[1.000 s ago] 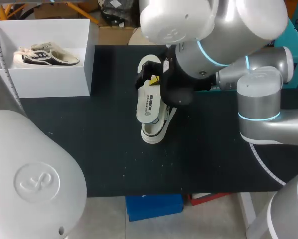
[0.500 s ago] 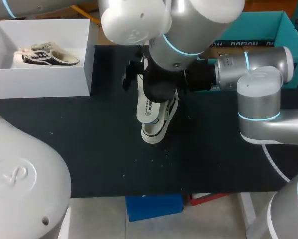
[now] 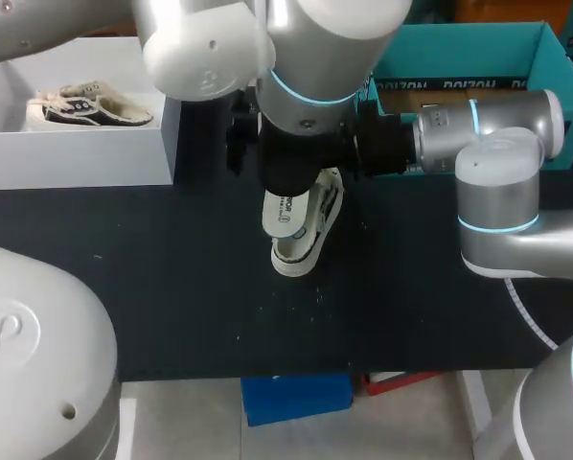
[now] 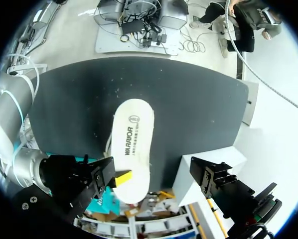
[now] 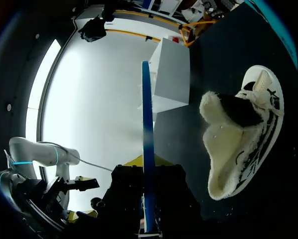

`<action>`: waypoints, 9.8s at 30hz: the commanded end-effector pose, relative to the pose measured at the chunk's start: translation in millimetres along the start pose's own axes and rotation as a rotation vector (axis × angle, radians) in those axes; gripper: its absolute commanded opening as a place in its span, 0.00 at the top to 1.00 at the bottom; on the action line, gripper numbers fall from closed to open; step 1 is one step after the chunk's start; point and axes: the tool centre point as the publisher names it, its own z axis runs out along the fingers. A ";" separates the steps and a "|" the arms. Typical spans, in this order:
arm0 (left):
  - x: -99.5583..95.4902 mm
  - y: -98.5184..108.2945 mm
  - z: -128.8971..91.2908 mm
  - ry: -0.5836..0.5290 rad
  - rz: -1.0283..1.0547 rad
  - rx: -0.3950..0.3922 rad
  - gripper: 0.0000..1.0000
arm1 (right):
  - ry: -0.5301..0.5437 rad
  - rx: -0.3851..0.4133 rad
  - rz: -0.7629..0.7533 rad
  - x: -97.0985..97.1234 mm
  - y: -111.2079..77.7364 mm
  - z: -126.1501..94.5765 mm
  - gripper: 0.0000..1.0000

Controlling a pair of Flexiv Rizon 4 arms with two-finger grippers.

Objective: Take the shoe out of the shoebox, open the shoe tongue, remove and reinsert the insole, then place the shoe into the shoebox

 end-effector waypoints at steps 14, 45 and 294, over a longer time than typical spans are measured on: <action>-7.3 7.9 5.6 -0.338 0.075 0.102 0.00 | 0.000 -0.002 0.000 -0.2 0.0 1.1 1.00; -27.5 110.7 34.2 -0.424 0.062 0.147 0.00 | 0.000 -0.002 0.000 -0.2 0.0 1.1 1.00; 10.2 -77.5 69.2 -1.298 -0.269 0.317 1.00 | -0.620 -0.417 -0.024 3.8 -44.3 -113.7 0.00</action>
